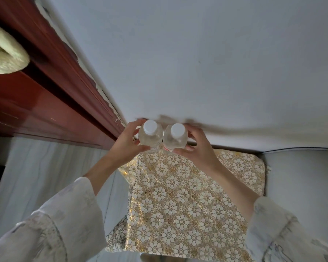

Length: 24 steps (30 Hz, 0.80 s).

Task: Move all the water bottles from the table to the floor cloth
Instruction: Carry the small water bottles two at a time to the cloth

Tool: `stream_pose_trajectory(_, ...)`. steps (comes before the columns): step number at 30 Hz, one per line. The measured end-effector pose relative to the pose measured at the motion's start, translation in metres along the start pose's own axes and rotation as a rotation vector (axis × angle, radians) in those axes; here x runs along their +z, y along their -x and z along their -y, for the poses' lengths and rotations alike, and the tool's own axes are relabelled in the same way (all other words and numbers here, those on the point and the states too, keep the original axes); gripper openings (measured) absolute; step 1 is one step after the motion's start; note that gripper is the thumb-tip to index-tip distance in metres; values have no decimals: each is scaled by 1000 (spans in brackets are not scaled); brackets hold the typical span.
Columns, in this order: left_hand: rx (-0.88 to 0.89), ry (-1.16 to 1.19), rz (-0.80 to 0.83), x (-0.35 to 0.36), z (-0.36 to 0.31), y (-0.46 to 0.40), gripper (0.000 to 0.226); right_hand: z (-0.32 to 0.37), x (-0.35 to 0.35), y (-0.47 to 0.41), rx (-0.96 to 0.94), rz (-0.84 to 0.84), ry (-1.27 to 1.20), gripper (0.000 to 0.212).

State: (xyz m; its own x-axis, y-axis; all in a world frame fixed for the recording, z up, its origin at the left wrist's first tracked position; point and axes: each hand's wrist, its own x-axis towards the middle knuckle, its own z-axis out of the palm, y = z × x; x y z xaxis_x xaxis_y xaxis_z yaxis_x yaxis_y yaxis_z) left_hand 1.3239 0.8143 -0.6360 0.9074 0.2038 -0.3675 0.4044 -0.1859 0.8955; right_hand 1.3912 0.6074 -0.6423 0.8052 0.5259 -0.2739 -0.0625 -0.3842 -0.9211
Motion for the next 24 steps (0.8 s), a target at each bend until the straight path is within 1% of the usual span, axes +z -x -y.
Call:
stream_pose_trajectory(3,-39,122,-11,1,4,3,70,3,4,4,81,-50,-123,64)
stream_pose_trajectory(7,-56,106,-46,2,14,9,66,4,4,6,151,-63,-95,70)
stream_pose_trajectory(11,-104,206,-64,6,17,16,59,2,7,8,204,-57,-115,74)
stream_pose_trajectory(17,-123,298,-96,14,16,14,53,3,10,5,230,-73,-157,70)
stream_pose_trajectory(21,-119,370,-59,10,19,14,51,2,14,3,238,-63,-205,67)
stream_pose_trajectory(24,-115,362,-32,8,21,13,56,2,16,4,268,-62,-218,59)
